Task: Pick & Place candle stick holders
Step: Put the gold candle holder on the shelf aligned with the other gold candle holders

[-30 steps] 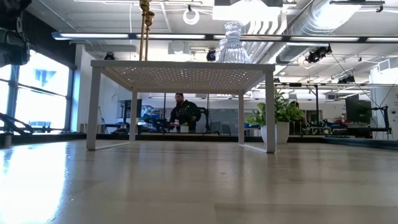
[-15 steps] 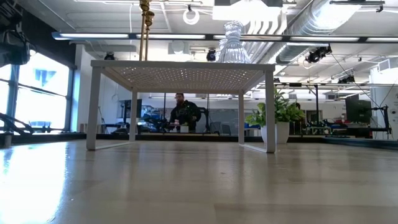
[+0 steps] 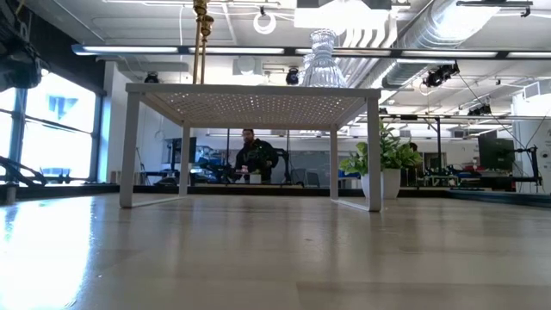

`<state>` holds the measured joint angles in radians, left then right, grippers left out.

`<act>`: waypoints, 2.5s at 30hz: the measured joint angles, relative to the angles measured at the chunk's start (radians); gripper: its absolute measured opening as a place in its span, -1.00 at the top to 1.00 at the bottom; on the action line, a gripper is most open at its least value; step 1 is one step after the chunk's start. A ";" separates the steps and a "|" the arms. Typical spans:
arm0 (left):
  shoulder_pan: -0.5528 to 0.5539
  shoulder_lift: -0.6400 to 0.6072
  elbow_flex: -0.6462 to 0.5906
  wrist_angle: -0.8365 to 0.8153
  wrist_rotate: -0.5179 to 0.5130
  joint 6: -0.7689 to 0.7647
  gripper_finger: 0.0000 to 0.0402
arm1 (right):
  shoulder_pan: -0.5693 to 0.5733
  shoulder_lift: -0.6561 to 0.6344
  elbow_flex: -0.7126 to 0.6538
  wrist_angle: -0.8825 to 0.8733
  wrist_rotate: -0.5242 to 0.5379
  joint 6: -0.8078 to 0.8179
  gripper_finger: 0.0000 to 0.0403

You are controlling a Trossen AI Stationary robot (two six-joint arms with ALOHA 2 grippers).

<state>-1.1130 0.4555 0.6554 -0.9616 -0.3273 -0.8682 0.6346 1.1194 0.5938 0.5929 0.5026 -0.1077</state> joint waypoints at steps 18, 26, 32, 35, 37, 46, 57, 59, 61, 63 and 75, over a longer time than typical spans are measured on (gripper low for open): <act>0.000 0.001 -0.180 0.160 0.089 -0.028 0.75 | 0.000 0.000 0.000 -0.009 -0.001 0.006 -0.17; 0.000 0.001 -0.181 0.238 0.057 0.081 0.75 | 0.000 0.000 0.000 -0.011 -0.001 0.012 -0.17; 0.000 0.000 -0.181 0.307 0.068 0.295 0.75 | 0.000 0.000 0.000 -0.012 -0.001 0.014 -0.17; 0.000 0.000 -0.182 0.293 0.059 0.308 0.75 | 0.000 0.000 0.000 -0.012 -0.001 0.014 -0.17; 0.000 -0.002 -0.197 0.309 0.059 0.311 0.75 | 0.000 0.000 0.000 -0.012 -0.001 0.014 -0.17; 0.000 -0.002 -0.272 0.351 0.078 0.338 0.79 | 0.000 0.000 0.000 -0.013 -0.001 0.021 -0.17; 0.000 -0.001 -0.278 0.390 0.047 0.344 0.91 | 0.000 0.000 0.000 -0.013 -0.001 0.021 -0.17; 0.000 -0.001 -0.278 0.390 0.047 0.327 0.92 | 0.000 0.000 0.000 -0.013 -0.001 0.021 -0.17; 0.000 -0.001 -0.278 0.390 0.047 0.311 0.92 | 0.000 0.000 0.000 -0.013 -0.001 0.021 -0.17; 0.000 -0.001 -0.278 0.390 0.047 0.303 0.92 | 0.000 0.000 0.000 -0.013 -0.001 0.021 -0.17; 0.000 -0.001 -0.278 0.341 -0.004 0.228 0.92 | 0.000 0.000 0.000 -0.013 -0.001 0.021 -0.17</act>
<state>-1.1129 0.4541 0.3775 -0.6201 -0.3313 -0.6407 0.6346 1.1194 0.5938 0.5800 0.5018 -0.0864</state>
